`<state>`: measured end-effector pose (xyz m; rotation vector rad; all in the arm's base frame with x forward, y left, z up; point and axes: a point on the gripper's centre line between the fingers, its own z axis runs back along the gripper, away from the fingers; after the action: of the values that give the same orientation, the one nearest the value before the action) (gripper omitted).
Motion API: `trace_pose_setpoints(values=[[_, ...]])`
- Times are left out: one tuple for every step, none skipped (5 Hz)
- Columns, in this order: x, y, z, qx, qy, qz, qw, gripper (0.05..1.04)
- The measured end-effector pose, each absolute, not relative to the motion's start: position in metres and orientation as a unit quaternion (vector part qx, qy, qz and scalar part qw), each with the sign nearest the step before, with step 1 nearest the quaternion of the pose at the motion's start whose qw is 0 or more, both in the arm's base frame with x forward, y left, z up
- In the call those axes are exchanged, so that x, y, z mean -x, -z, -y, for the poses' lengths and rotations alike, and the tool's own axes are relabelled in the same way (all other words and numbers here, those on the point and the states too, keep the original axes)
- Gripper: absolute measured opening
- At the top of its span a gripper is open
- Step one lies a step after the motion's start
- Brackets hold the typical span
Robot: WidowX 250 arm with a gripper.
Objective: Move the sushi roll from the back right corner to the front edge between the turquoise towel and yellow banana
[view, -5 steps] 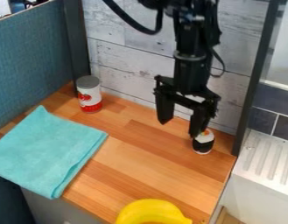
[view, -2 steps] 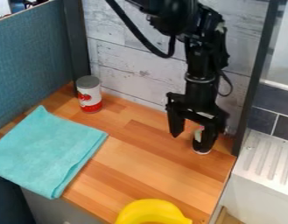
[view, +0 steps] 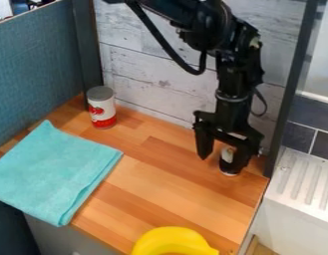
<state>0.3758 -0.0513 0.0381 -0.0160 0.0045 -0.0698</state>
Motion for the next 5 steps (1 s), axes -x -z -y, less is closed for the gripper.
trace_pose_setpoints(values=[[-0.381, -0.033, 0.052, 0.008, 0.034, 0.005, 0.999, 0.967], [-0.387, -0.034, 0.052, 0.01, 0.034, 0.025, 0.999, 0.709], [-0.39, -0.034, 0.057, 0.027, 0.028, 0.034, 0.999, 0.524], [-0.388, -0.033, 0.064, 0.049, 0.027, 0.029, 0.998, 0.45], [-0.357, -0.053, 0.051, 0.018, 0.002, 0.0, 1.0, 0.442]])
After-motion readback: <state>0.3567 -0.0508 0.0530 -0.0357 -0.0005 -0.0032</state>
